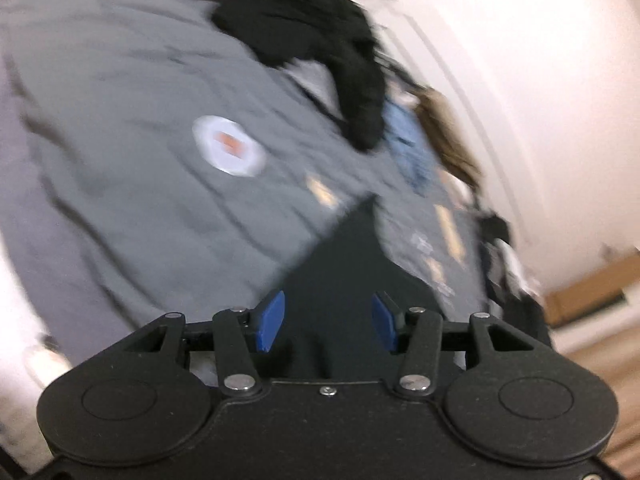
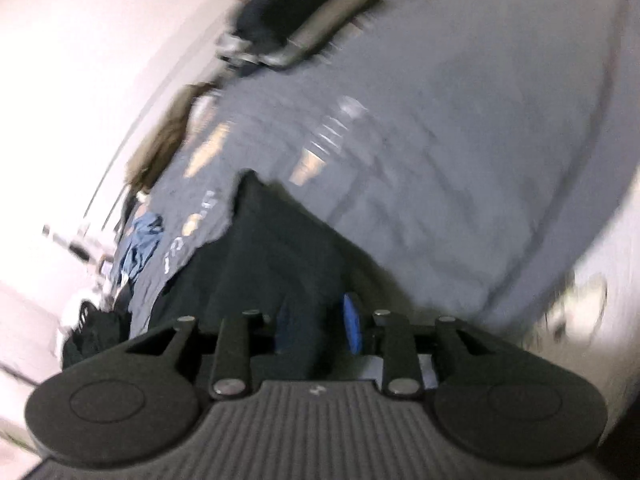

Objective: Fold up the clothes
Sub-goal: 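Lower the shirt onto the bed and open both tools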

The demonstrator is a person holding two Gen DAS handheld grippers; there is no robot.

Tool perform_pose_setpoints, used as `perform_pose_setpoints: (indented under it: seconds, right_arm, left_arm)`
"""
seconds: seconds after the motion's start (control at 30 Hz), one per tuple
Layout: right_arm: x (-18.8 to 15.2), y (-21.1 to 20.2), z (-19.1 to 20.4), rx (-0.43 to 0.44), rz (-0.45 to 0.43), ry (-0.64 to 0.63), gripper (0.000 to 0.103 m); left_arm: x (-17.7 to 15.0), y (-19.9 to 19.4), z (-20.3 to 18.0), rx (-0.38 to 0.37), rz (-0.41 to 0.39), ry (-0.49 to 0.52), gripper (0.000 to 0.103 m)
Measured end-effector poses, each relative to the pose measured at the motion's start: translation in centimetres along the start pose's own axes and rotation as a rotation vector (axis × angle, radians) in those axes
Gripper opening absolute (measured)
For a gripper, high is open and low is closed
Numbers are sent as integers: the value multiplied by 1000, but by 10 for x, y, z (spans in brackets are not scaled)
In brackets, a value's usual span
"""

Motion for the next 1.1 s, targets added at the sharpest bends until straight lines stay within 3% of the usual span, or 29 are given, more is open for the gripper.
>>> perform_pose_setpoints:
  seconds: [0.1,0.2,0.3,0.37,0.5,0.57,0.6,0.67,0.77,0.83,0.87,0.93,1.03,1.1]
  right_arm:
    - [-4,-10,31,40,-92,-190,35]
    - [-13,-11,47,130,-98,-256,44]
    - [-27,8,53,228,21,-215,44]
    - [-39,20,57,250,79,-231,44]
    - [-53,39,58,190,117,-283,44]
    - [-56,47,52,107,100,-312,44]
    - [-57,51,49,64,90,-326,43]
    - [-57,59,37,30,86,-331,41]
    - [-55,58,33,30,90,-310,40]
    - [-55,53,39,15,63,-349,41]
    - [-55,49,40,16,54,-350,42]
    - [-52,44,46,46,61,-342,44]
    - [-49,35,62,110,62,-369,46]
    - [-47,29,72,153,62,-388,49]
  left_arm:
    - [-15,6,-19,-103,58,51,50]
    - [-34,20,-23,-151,129,44,50]
    - [-54,43,-23,-149,204,49,50]
    - [-64,55,-19,-125,231,53,50]
    - [-74,70,-5,-66,248,45,48]
    - [-67,69,7,-15,199,37,27]
    - [-61,68,14,16,162,25,22]
    - [-48,65,27,69,97,-9,19]
    - [-40,60,34,70,89,-41,19]
    - [-38,51,22,73,49,15,25]
    - [-37,47,15,65,37,37,38]
    - [-34,35,4,36,24,62,54]
    - [-30,21,-6,32,-12,129,55]
    - [-25,15,1,44,-17,110,55]
Point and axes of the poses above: each gripper's, at about its wrist camera, not at the fingertips, and y roughly the way its jaws point, z to its left, x to its top, the point moved 1 cm from there along y, roughly the way its jaws point, and after that the axes turned 11 degrees about -z, right-handed, at the moved point
